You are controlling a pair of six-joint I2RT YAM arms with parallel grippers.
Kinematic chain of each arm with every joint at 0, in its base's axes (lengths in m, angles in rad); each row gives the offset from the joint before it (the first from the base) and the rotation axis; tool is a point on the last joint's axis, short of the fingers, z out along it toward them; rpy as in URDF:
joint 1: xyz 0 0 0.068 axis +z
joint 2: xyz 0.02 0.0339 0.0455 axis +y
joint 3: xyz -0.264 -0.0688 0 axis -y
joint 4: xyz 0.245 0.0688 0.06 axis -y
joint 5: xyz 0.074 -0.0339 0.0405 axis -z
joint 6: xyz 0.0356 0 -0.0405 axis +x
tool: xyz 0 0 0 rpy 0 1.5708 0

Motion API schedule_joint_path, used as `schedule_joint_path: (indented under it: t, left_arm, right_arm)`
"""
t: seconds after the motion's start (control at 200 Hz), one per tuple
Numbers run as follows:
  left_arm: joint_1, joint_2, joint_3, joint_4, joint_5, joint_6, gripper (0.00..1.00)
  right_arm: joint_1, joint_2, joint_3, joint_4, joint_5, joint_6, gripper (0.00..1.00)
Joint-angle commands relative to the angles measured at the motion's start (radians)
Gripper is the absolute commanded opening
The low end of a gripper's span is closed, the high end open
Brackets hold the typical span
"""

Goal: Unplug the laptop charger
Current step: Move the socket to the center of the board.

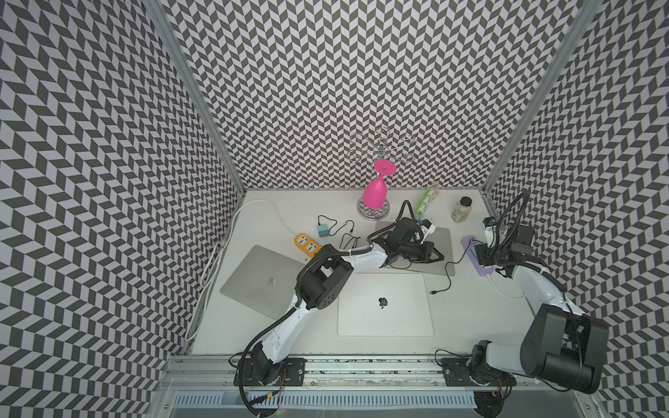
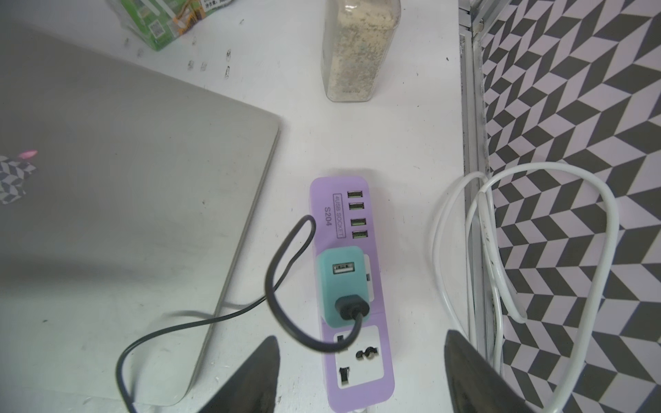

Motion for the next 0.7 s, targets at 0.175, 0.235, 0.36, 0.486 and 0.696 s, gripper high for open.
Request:
schedule_joint_path:
  t: [0.175, 0.235, 0.36, 0.486, 0.696]
  left_arm:
    - [-0.013, 0.096, 0.139, 0.038, 0.031, -0.051, 0.01]
    - [-0.014, 0.110, 0.156, 0.036, 0.034, -0.053, 0.01]
    - [-0.017, 0.146, 0.202, 0.033, 0.045, -0.071, 0.00]
    - [-0.020, 0.179, 0.244, 0.048, 0.052, -0.099, 0.00]
    - [-0.018, 0.207, 0.272, 0.071, 0.060, -0.127, 0.00]
  right_arm:
    - [-0.010, 0.061, 0.027, 0.050, -0.034, -0.049, 0.71]
    - [-0.016, 0.074, 0.031, 0.057, -0.039, -0.045, 0.70]
    - [-0.026, 0.094, 0.039, 0.066, -0.067, -0.051, 0.67]
    - [-0.026, 0.119, 0.044, 0.086, -0.083, -0.058, 0.66]
    - [-0.027, 0.158, 0.073, 0.097, -0.100, -0.060, 0.62]
